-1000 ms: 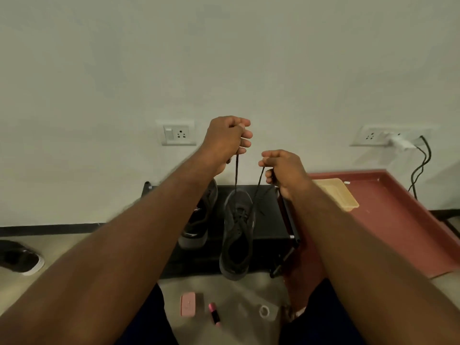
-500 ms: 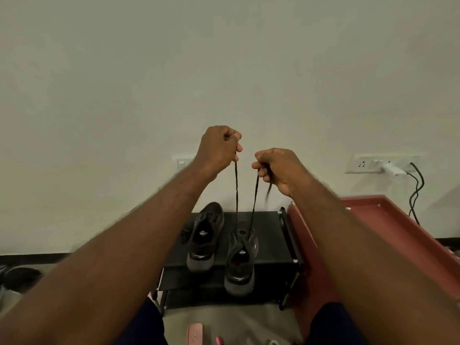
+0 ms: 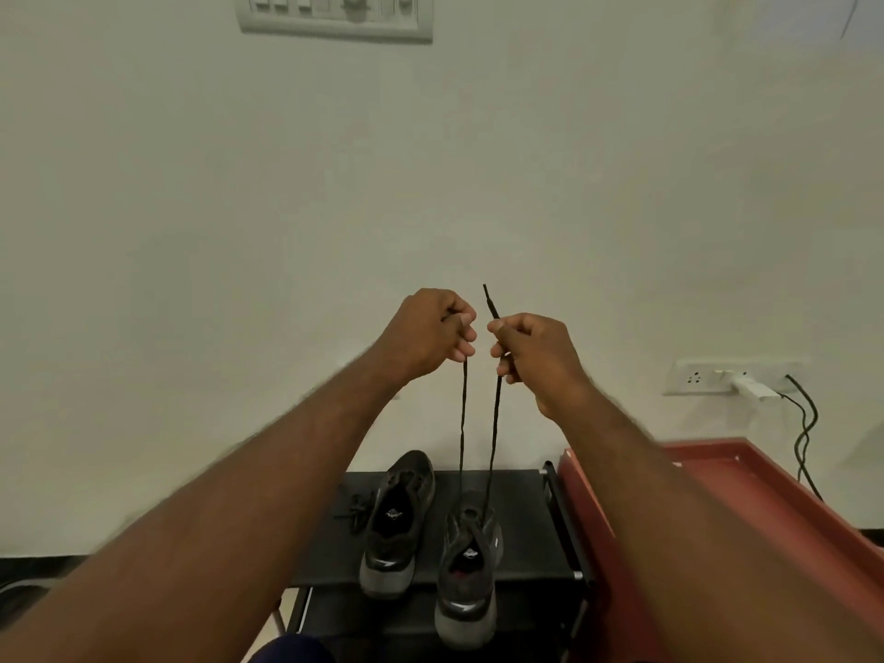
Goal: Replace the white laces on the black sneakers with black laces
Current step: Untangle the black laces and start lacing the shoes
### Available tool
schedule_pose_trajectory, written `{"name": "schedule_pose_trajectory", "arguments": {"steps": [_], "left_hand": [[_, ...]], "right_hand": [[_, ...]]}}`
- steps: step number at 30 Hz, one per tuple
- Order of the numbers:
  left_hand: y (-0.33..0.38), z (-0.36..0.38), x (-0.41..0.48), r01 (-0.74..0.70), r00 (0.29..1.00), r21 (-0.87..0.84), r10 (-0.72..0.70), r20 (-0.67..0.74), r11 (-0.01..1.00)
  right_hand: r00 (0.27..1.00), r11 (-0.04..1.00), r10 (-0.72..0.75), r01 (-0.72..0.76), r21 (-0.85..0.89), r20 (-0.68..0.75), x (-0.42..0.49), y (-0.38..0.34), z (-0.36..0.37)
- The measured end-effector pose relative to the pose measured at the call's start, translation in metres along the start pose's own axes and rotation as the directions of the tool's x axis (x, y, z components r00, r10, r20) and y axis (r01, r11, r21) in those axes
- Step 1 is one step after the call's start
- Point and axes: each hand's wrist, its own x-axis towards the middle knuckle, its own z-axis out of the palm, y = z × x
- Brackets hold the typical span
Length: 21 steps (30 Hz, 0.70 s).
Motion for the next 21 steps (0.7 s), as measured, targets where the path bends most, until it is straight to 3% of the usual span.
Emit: {"name": "schedule_pose_trajectory", "arguments": {"steps": [5, 10, 21], "left_hand": [[0.000, -0.002, 0.008, -0.046, 0.986, 0.094, 0.060, -0.157, 0.995], [-0.006, 0.002, 0.020, 0.009, 0.971, -0.116, -0.036, -0.235, 0.993], [-0.007, 0.014, 0.023, 0.005, 0.994, -0.292, -0.037, -0.104, 0.956]], "right_hand": [[0.994, 0.990, -0.108, 0.104, -0.098, -0.036, 0.003, -0.003, 0.011], [0.994, 0.995, -0.103, 0.103, 0.006, -0.035, 0.004, -0.004, 0.017], [0.976, 0.978, -0.203, 0.198, -0.067, -0.082, 0.010, 0.003, 0.022]]}}
